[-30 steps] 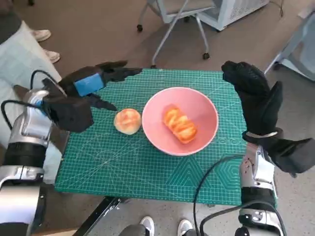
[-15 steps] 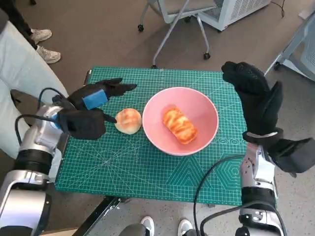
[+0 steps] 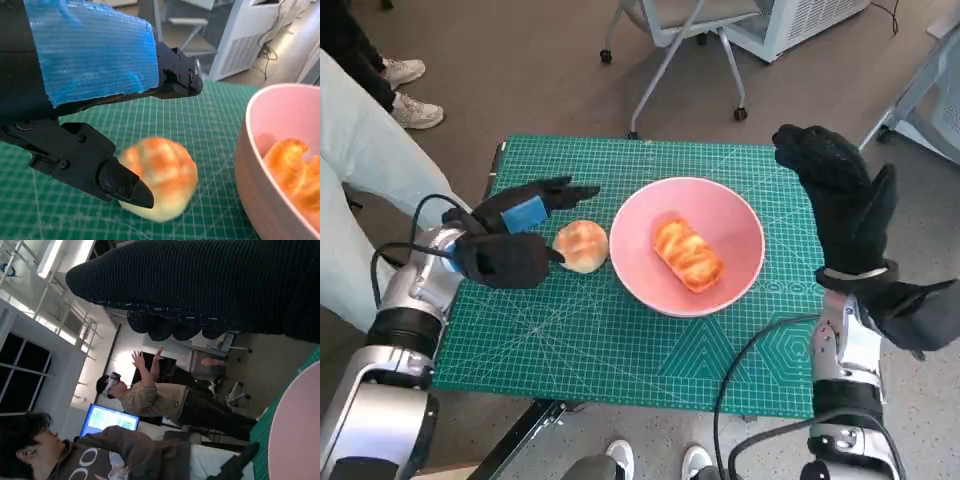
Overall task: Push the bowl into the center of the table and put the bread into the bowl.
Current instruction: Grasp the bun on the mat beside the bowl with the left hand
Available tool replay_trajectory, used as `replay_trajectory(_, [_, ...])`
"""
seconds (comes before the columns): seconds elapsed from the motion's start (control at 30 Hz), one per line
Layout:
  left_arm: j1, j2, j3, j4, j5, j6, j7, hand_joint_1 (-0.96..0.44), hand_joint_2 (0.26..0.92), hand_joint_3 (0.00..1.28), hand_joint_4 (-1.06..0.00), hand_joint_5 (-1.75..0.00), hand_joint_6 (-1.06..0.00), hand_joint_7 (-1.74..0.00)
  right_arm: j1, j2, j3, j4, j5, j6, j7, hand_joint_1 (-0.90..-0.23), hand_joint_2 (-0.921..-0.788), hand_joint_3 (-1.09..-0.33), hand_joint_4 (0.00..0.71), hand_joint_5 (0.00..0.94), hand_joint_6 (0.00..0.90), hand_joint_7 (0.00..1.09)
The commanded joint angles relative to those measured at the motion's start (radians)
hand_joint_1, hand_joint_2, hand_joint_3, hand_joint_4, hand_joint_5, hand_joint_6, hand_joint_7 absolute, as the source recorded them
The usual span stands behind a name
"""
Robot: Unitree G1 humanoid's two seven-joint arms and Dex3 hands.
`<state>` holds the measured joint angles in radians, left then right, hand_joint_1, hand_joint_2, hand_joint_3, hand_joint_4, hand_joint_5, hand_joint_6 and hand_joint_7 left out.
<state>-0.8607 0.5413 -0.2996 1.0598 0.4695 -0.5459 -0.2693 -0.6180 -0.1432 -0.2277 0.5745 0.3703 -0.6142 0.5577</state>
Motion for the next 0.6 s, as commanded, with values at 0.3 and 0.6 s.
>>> replay_trajectory(0.3, [-0.029,-0.048,-0.048,0.089,0.044,0.040,0.053,-0.32,0.833,0.00,-0.19,-0.01,-0.29,0.00,0.003,-0.006,-0.001,0.017,0.007,0.016,0.011,-0.660,-0.921,-0.691,0.196,0.000,0.102,0.45])
replay_trajectory(0.6, [-0.042,-0.100,-0.077,0.157,0.063,0.101,0.061,-0.23,0.846,0.00,-0.28,-0.02,-0.38,-0.03,0.006,-0.001,0.003,0.017,-0.002,0.002,0.008,-0.662,-0.921,-0.712,0.196,0.000,0.103,0.45])
